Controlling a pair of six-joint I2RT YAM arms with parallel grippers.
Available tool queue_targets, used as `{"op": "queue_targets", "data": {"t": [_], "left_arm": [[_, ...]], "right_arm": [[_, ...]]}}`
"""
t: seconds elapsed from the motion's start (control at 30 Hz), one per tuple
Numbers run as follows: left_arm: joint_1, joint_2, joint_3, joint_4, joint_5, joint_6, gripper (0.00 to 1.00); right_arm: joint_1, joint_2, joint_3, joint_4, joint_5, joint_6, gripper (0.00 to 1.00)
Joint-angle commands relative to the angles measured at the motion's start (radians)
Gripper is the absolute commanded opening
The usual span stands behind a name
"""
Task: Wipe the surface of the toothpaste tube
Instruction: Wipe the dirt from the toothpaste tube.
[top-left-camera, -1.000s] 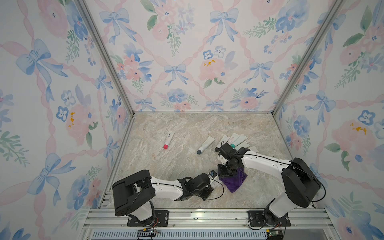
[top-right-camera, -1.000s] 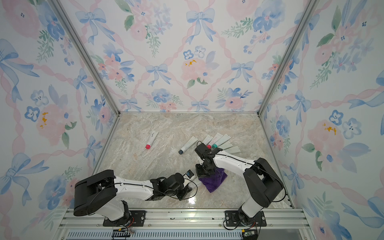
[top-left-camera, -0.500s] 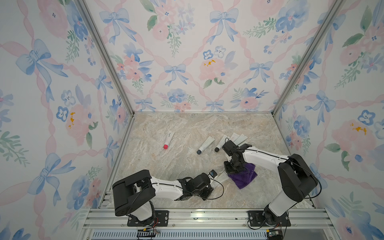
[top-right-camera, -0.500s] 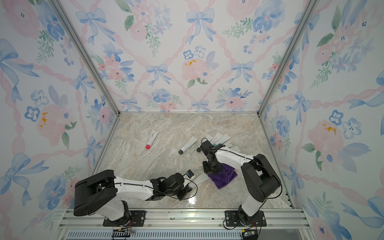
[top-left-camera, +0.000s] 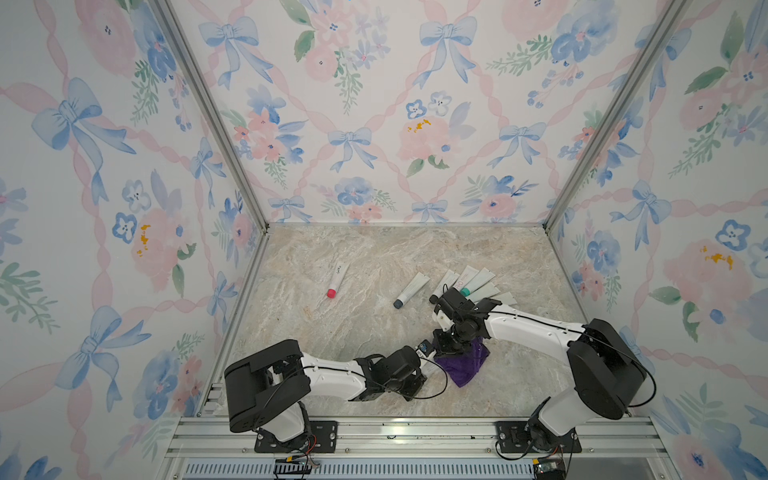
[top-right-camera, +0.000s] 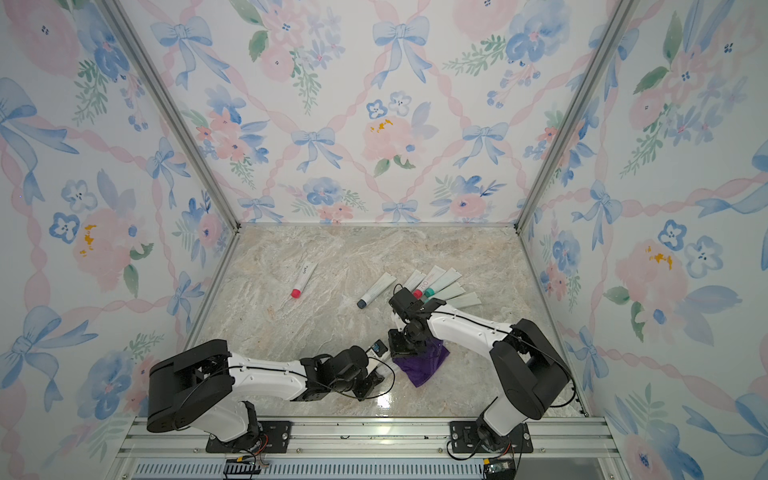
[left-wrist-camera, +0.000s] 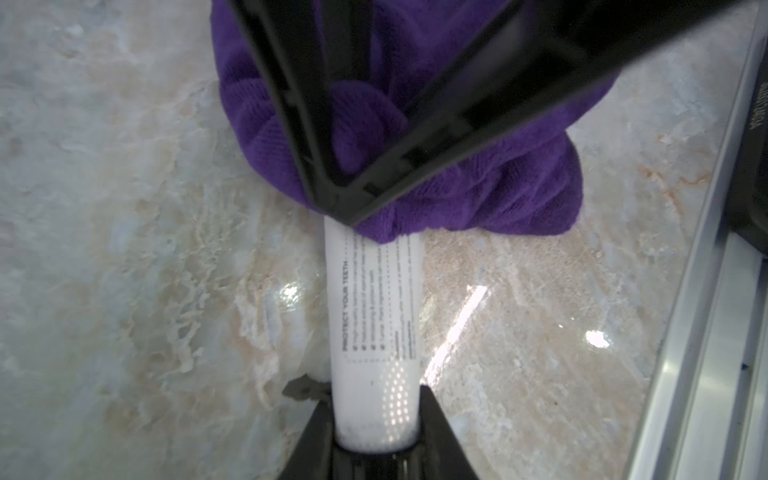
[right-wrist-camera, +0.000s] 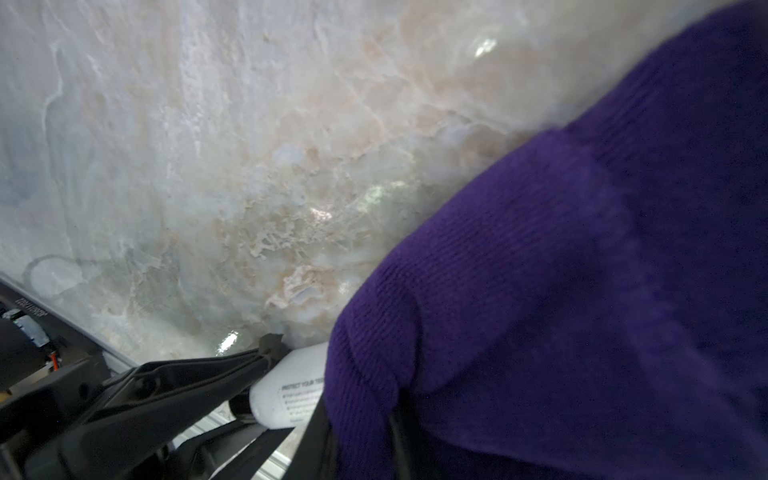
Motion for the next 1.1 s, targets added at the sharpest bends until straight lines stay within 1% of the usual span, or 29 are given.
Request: {"op": "queue_targets", "data": {"t": [0.0, 0.03, 0.1, 0.2, 0.27, 0.4, 0.47, 0.63, 0.73, 0.8, 0.87, 1.03, 1.07], "left_arm": [[0.011, 0.006, -0.012, -0.01, -0.013, -0.002, 0.27], [0.011, 0.006, -0.013, -0.01, -0.014, -0.002, 0.27], [0.011, 0.006, -0.012, -0.01, -0.014, -0.002, 0.27], [0.011, 0.004, -0.013, -0.01, -0.016, -0.001, 0.27], [0.011, -0.001, -0.015, -0.01, -0.017, -0.001, 0.27], [0.011, -0.008, -0.019, -0.01, -0.02, -0.001, 0.27], [0.011, -0.006, -0.018, -0.01, -0.02, -0.001, 0.27], [0.012, -0.007, -0.019, -0.01, -0.02, -0.002, 0.27], [0.011, -0.011, -0.02, -0.01, -0.02, -0.002, 0.27], [0.011, -0.011, -0.02, -0.01, -0.02, -0.002, 0.27], [0.01, -0.01, -0.02, -0.01, -0.02, -0.002, 0.27], [0.011, -0.009, -0.02, -0.01, -0.02, -0.003, 0.27], [0.011, -0.008, -0.02, -0.01, -0.02, -0.002, 0.27]], "right_arm": [[0.024, -0.002, -0.033, 0.034, -0.11, 0.04, 0.2], [0.024, 0.002, -0.037, 0.031, -0.102, 0.037, 0.2], [0.019, 0.021, -0.029, -0.006, -0.049, 0.012, 0.2], [-0.002, 0.059, -0.014, -0.078, 0.065, -0.033, 0.2], [-0.013, 0.1, 0.0, -0.14, 0.165, -0.06, 0.2], [-0.037, 0.122, 0.019, -0.212, 0.314, -0.092, 0.2], [-0.052, 0.123, 0.029, -0.236, 0.361, -0.101, 0.2], [-0.08, 0.134, 0.045, -0.263, 0.432, -0.121, 0.2], [-0.089, 0.141, 0.044, -0.259, 0.435, -0.127, 0.2], [-0.084, 0.141, 0.045, -0.248, 0.414, -0.124, 0.19], [-0.073, 0.126, 0.039, -0.22, 0.348, -0.117, 0.2], [-0.037, 0.072, 0.004, -0.127, 0.133, -0.074, 0.19], [-0.029, 0.037, -0.003, -0.107, 0.092, -0.062, 0.2]]}}
